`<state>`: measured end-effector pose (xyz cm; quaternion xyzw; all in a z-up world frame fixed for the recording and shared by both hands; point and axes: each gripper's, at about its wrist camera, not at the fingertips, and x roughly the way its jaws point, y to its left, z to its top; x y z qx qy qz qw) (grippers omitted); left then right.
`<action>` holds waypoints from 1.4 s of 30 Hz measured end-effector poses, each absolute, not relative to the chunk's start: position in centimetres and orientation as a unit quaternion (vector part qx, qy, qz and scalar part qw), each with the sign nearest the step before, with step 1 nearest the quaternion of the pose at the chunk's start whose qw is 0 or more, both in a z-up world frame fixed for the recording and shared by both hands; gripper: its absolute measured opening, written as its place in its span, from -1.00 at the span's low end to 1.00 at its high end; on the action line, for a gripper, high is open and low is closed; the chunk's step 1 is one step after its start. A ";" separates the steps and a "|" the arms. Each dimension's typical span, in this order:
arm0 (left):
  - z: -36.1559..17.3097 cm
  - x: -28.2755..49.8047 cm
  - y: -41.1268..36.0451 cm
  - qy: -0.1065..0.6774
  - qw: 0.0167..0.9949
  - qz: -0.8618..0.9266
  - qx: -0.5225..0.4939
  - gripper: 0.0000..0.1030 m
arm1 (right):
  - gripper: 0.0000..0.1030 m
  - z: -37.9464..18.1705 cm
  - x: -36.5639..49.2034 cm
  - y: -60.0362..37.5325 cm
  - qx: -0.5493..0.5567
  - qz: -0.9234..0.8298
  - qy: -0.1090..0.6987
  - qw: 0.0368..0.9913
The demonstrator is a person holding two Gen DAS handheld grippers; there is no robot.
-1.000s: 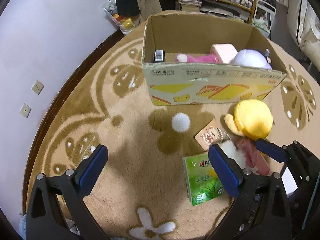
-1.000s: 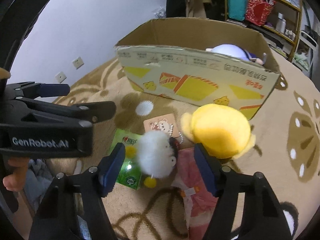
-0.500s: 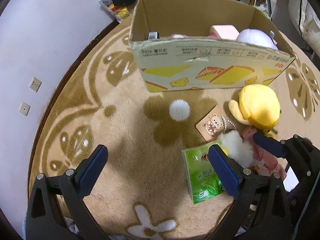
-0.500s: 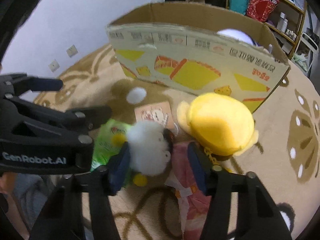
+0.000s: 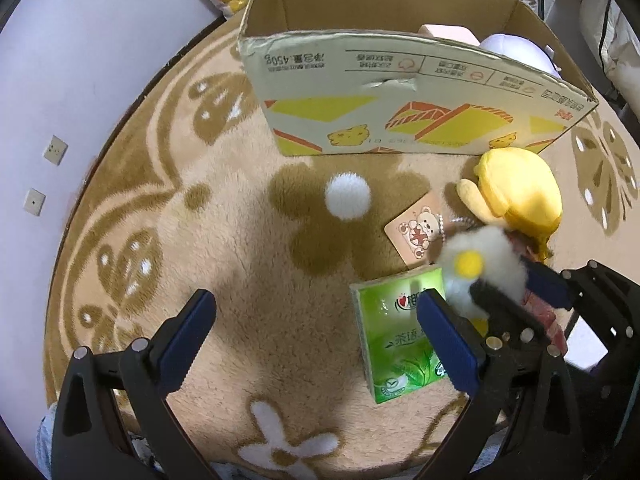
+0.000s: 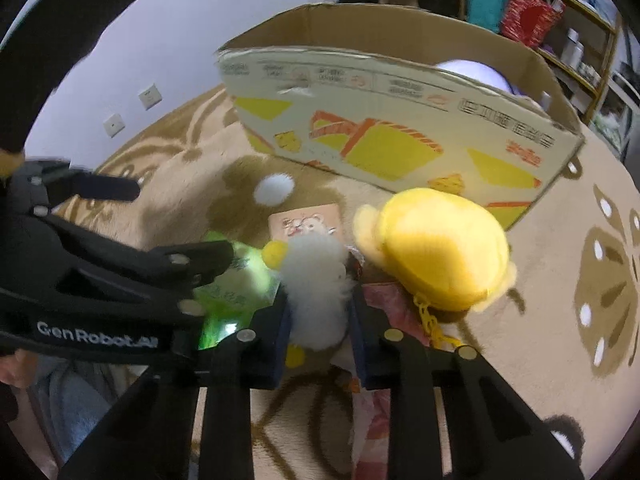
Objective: Organize soft objects
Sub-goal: 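Grasp the white fluffy chick plush with the right tool while the left tool grasps the green tissue pack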
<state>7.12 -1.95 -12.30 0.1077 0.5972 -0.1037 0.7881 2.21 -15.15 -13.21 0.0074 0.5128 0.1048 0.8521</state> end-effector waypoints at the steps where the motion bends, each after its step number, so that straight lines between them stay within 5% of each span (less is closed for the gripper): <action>1: -12.4 7.2 -1.9 0.599 0.787 -0.108 0.102 0.93 | -0.46 -13.2 2.3 -15.4 0.011 0.102 0.513 0.852; 15: -12.8 7.7 -1.3 0.613 0.779 -0.123 0.056 0.93 | -0.47 -13.1 2.6 -19.2 0.111 0.097 0.517 0.843; 22: -12.8 6.9 -2.7 0.600 0.782 -0.130 0.104 0.93 | -0.67 -12.3 2.2 -20.9 0.159 0.094 0.500 0.846; 38: -15.0 5.0 -7.7 0.594 0.759 -0.142 0.225 0.92 | -0.68 -12.3 2.3 -21.2 0.176 0.095 0.497 0.844; 42: -16.2 4.8 -8.2 0.613 0.739 -0.138 0.241 0.75 | -0.68 -12.4 2.3 -20.6 0.168 0.091 0.501 0.844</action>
